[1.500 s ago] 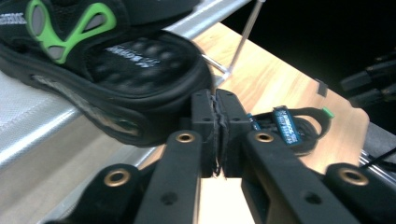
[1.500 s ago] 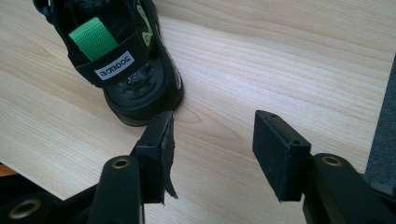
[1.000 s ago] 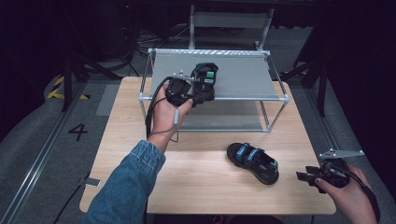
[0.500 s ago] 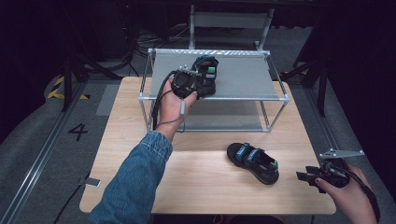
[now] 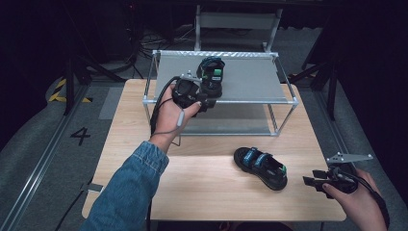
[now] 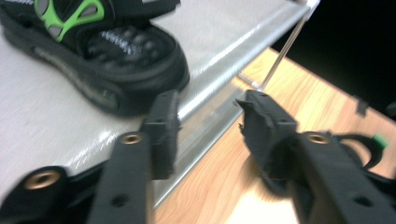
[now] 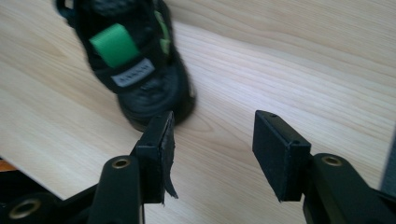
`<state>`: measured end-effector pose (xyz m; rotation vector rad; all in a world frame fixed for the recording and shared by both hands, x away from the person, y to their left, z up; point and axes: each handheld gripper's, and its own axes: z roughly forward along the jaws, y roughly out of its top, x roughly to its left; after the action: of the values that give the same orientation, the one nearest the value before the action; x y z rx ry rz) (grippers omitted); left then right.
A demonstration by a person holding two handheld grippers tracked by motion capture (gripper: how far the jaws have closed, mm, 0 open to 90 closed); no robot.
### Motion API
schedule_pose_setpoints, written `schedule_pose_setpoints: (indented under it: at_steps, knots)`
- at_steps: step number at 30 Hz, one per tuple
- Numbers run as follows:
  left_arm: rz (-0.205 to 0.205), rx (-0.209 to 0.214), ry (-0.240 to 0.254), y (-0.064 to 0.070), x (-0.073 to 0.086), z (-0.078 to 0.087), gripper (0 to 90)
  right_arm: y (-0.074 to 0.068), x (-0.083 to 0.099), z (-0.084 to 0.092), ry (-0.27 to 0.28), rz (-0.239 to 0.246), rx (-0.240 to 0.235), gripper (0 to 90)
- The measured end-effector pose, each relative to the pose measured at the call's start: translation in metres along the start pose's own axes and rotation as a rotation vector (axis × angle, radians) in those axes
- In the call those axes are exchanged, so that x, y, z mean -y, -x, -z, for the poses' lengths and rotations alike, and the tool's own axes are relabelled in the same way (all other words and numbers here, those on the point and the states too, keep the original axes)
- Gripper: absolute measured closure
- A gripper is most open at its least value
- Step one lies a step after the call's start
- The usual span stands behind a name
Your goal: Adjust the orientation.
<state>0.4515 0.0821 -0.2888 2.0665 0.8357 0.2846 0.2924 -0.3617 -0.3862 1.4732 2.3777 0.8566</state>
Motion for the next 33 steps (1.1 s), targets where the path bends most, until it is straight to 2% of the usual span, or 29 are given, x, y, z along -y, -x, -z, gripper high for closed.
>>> schedule_pose_setpoints:
  at_steps: [2,5,8,10,14,17,21,26,29,31,33]
  knots:
    - [-0.014,-0.027,0.0,0.004,0.006,0.005,45.2,-0.006,-0.004,0.002,0.017,0.015,-0.028,49.0]
    - [-0.022,-0.043,0.001,0.007,0.017,0.016,40.6,-0.015,-0.009,0.001,0.019,0.042,-0.029,48.9]
    - [-0.026,-0.056,-0.006,0.01,0.023,0.02,38.8,-0.017,-0.011,0.0,0.019,0.056,-0.033,48.9]
    - [-0.034,-0.058,-0.03,0.011,0.03,0.025,37.3,-0.02,-0.014,-0.001,0.021,0.061,-0.044,48.9]
    - [-0.044,-0.078,-0.036,0.012,0.039,0.029,35.4,-0.028,-0.022,-0.002,0.046,0.075,-0.113,49.1]
    - [-0.052,-0.084,-0.055,0.014,0.048,0.029,34.7,-0.035,-0.027,-0.011,0.041,0.097,-0.129,50.2]
    - [-0.077,-0.103,-0.072,0.016,0.059,0.025,34.4,-0.039,-0.033,-0.024,0.032,0.116,-0.124,52.8]
    - [-0.078,-0.09,-0.084,0.017,0.075,0.024,34.0,-0.04,-0.04,-0.034,0.025,0.126,-0.113,54.1]
    - [-0.052,-0.066,-0.081,0.018,0.086,0.025,33.9,-0.04,-0.042,-0.036,0.015,0.12,-0.096,60.3]
    - [-0.051,-0.07,-0.086,0.019,0.093,0.027,33.8,-0.04,-0.043,-0.035,0.016,0.116,-0.095,68.4]
    - [-0.048,-0.083,-0.1,0.021,0.1,0.029,33.7,-0.04,-0.044,-0.033,0.011,0.112,-0.077,72.3]
